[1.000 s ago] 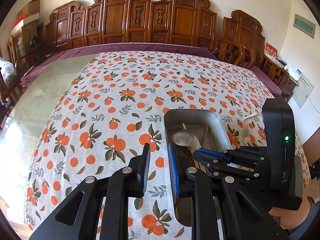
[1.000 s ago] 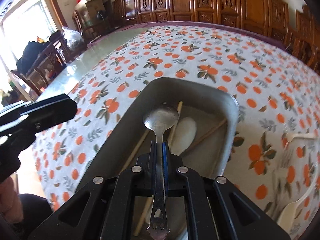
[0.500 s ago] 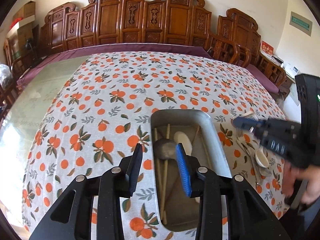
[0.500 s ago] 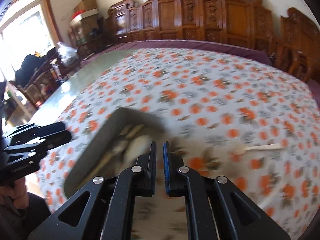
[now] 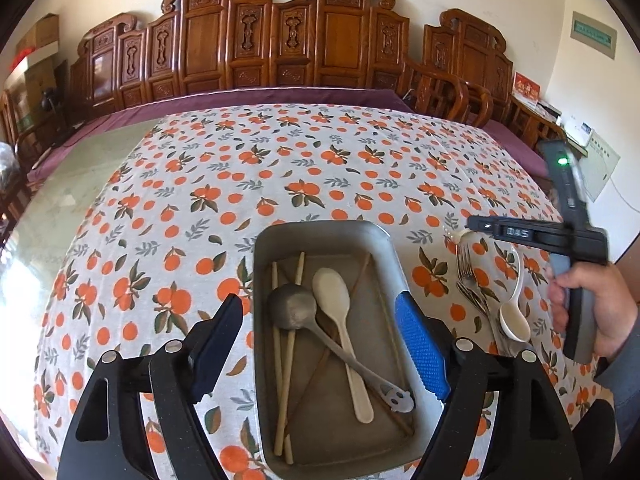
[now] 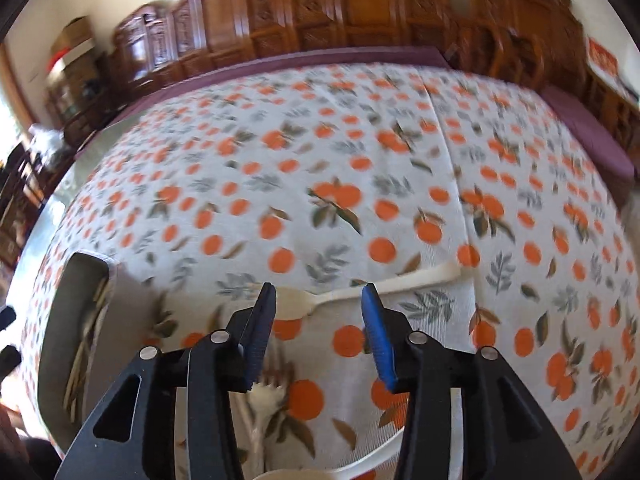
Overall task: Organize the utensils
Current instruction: 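Grasp a white plastic fork with the right gripper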
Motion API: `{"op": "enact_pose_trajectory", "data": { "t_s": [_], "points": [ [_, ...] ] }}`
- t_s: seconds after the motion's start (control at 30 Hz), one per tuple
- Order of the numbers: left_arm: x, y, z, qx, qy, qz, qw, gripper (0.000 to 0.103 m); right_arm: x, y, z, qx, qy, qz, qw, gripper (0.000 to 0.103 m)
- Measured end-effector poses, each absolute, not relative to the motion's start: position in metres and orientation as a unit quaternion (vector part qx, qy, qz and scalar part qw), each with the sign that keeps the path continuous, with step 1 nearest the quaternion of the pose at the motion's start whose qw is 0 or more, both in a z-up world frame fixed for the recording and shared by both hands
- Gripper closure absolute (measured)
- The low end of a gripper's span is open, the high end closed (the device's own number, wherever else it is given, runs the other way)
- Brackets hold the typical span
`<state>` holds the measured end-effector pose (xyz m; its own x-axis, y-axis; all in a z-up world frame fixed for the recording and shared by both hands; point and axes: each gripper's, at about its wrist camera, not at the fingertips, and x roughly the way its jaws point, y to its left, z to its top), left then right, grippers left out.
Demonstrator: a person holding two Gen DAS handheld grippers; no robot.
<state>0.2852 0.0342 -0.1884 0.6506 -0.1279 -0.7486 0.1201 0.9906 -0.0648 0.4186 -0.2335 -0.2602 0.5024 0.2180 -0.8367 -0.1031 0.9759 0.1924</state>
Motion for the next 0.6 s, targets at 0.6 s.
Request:
{"op": "enact_pose_trajectory", "data": {
  "t_s": [0.6],
  "points": [
    [0.286, 0.015, -0.190, -0.011, 0.413, -0.085, 0.907, 0.025, 0.459, -0.204, -0.279, -0.021, 0.508, 0.051, 0.860, 0.066]
  ]
}}
